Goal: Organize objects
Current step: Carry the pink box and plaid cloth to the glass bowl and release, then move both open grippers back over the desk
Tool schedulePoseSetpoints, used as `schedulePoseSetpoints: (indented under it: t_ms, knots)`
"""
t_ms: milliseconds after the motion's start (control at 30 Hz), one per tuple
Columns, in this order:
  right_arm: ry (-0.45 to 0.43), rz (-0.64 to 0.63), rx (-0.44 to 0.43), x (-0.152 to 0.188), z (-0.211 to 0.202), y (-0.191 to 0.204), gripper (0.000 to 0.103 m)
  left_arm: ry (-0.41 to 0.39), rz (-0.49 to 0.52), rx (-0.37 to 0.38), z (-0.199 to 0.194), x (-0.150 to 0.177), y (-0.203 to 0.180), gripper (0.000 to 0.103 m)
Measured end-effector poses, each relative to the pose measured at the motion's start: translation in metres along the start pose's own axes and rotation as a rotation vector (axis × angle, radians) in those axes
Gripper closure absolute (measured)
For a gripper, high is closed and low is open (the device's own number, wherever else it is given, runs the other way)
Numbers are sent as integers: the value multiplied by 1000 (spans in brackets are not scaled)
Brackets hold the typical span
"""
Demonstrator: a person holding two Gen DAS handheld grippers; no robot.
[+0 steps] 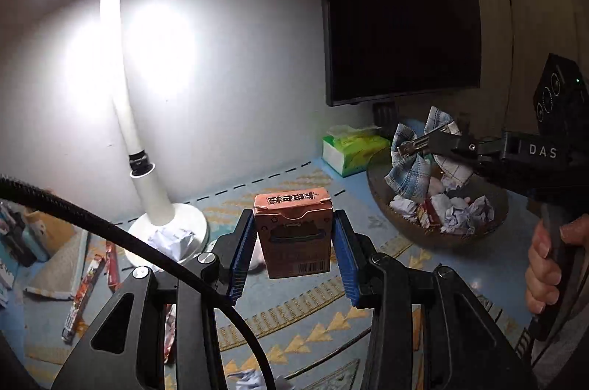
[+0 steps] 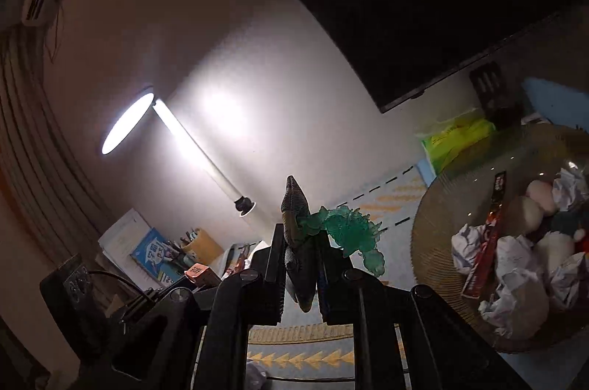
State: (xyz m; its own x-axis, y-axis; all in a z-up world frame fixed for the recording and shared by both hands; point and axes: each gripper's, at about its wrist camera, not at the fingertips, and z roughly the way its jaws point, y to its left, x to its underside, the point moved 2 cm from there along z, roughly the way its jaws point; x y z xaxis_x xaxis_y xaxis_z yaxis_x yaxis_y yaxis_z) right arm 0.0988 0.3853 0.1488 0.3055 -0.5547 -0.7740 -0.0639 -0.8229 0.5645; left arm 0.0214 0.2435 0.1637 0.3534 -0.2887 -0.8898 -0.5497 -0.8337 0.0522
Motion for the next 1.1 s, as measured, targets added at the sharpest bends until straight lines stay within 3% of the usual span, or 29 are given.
schedulePoseSetpoints:
  t_ms: [200, 333, 500, 533, 600, 633, 700, 800, 1100]
  knots:
    - [-39, -51, 140, -38, -22, -33, 90, -21, 33, 132, 28, -30, -53, 64]
    - [-58, -70, 189, -60, -33, -45, 90, -25, 54, 208, 44, -44, -85, 64]
    - [-49, -95, 269, -74, -36, -64, 90, -14, 99, 257, 68, -52, -118, 64]
    - [-30, -80, 304, -75, -32, -71, 86, -3, 97, 249, 74, -53, -122, 63]
    - [41, 5, 346, -74, -20, -90, 43, 49, 79, 246, 89, -49, -125, 45]
    - [87, 50, 335, -74, -13, -99, 1, 98, 69, 274, 97, -47, -127, 0]
    - [76, 94, 304, -71, -7, -106, 0, 118, 15, 314, 103, -40, -123, 0]
    - [22, 59, 329, -73, -6, -103, 0, 96, -38, 319, 96, -35, -112, 0]
    - [22, 71, 270, -67, 7, -61, 0, 71, -41, 202, 64, -34, -68, 0]
